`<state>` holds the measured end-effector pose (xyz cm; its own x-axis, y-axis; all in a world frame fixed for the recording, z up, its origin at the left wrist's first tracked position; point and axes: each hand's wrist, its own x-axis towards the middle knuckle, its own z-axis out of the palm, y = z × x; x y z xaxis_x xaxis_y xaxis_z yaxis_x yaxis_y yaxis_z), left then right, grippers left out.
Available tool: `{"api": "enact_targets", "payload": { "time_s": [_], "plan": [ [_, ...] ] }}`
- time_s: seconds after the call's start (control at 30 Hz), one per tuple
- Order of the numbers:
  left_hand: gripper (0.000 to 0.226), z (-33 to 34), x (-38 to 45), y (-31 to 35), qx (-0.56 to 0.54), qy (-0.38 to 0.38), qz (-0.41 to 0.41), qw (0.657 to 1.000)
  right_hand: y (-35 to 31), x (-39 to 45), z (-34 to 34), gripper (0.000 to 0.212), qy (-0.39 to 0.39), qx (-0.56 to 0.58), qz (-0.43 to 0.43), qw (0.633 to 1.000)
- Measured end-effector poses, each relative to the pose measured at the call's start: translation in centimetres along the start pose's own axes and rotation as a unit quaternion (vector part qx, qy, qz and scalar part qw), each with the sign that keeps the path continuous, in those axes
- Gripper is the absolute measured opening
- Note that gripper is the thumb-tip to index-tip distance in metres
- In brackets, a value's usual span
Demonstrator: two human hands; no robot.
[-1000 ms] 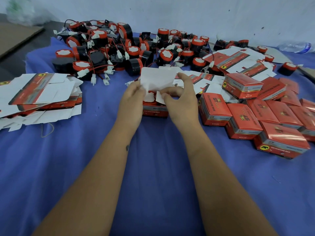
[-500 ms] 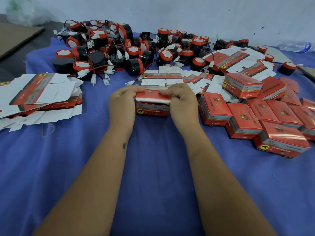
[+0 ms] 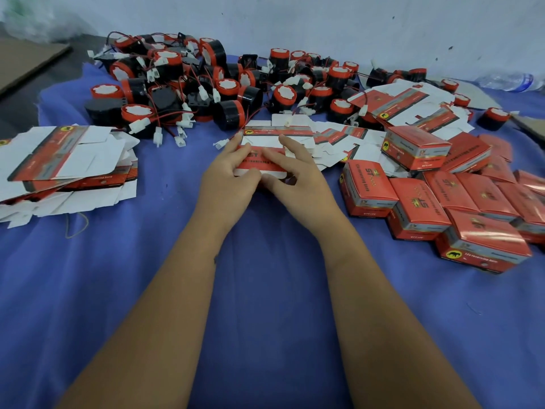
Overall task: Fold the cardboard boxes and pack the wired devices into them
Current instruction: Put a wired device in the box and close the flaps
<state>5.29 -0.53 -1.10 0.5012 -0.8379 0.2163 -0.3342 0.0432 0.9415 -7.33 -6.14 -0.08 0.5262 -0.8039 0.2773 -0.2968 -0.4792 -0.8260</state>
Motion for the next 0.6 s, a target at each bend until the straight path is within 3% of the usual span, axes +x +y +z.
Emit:
{"api": "enact_targets", "payload": {
  "time_s": [0.2, 0.6],
  "plan": [
    [0.045, -0.18, -0.09, -0.1, 0.079, 0.003, 0.065, 0.995, 0.48, 0.23, 0.29, 0.037, 0.071, -0.054, -0.055, 0.995],
    [0.028, -0.34, -0.26, -0.03, -0.098, 0.029, 0.05, 0.993, 0.55, 0.13, 0.24, 0.022, 0.112, 0.014, 0.003, 0.994]
  ]
}}
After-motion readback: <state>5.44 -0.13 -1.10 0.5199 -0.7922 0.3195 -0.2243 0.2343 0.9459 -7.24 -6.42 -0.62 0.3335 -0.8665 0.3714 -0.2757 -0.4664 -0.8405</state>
